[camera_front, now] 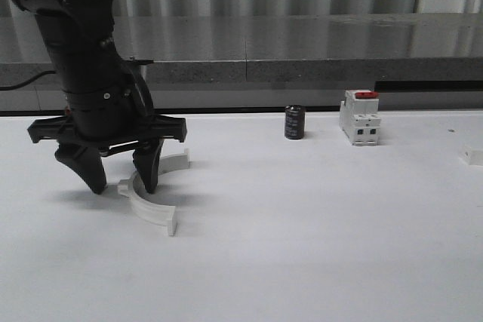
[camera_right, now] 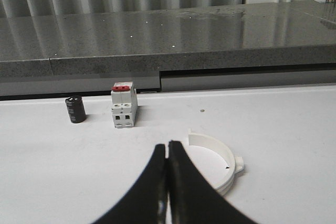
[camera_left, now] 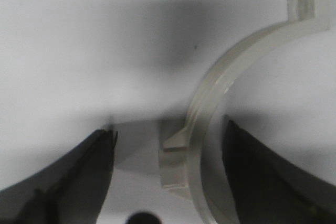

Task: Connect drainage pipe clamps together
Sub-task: 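Carry the white clamp half with the left gripper toward the table center and lower it, then open the left gripper and lift it away from the clamp half, then lower the right gripper onto the other white clamp half and grasp it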

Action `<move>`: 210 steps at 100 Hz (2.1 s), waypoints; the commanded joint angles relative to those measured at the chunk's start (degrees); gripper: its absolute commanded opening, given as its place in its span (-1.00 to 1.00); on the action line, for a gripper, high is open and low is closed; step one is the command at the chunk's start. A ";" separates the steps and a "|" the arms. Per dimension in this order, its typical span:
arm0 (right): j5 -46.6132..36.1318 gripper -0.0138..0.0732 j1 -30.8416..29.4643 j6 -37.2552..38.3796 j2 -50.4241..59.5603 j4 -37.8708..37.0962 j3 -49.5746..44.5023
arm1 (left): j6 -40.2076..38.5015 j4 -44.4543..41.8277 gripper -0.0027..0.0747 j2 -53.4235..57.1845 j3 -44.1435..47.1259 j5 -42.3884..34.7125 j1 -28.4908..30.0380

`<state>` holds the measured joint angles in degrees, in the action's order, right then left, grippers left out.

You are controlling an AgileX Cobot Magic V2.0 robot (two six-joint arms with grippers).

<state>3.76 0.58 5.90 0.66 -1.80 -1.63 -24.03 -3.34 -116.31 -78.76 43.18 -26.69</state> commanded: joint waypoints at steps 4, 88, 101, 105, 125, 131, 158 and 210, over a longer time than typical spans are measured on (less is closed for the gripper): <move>-4.70 -0.84 -0.27 -0.41 1.03 -0.12 1.12 | -0.47 -1.60 0.29 5.42 -1.64 -1.97 -0.53; -4.70 -0.84 -0.27 -0.41 1.03 -0.12 1.12 | 17.06 5.23 0.29 53.81 18.35 -9.80 20.90; -4.70 -0.84 -0.27 -0.41 1.03 -0.12 1.12 | 21.66 8.59 0.29 61.82 25.70 -10.45 24.06; -4.70 -0.84 -0.27 -0.41 1.03 -0.12 1.12 | 21.95 8.59 0.29 64.60 27.99 -10.45 24.19; -4.70 -0.84 -0.27 -0.41 1.03 -0.12 1.12 | 22.09 8.88 0.29 78.23 38.12 -10.53 24.18; -4.70 -0.84 -0.27 -0.41 1.03 -0.12 1.12 | 22.09 8.88 0.29 81.87 41.02 -10.42 24.18; -5.17 -0.84 -0.27 -0.41 1.03 -0.12 1.12 | 22.09 8.88 0.04 94.62 49.00 -10.30 24.18; 4.98 -0.84 -0.27 -0.34 -13.05 1.44 17.90 | 22.09 8.30 -0.98 96.05 50.26 -10.99 24.18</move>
<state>9.92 0.58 5.90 -6.21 -0.82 9.74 -2.08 4.68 -19.78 -27.03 36.60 -2.61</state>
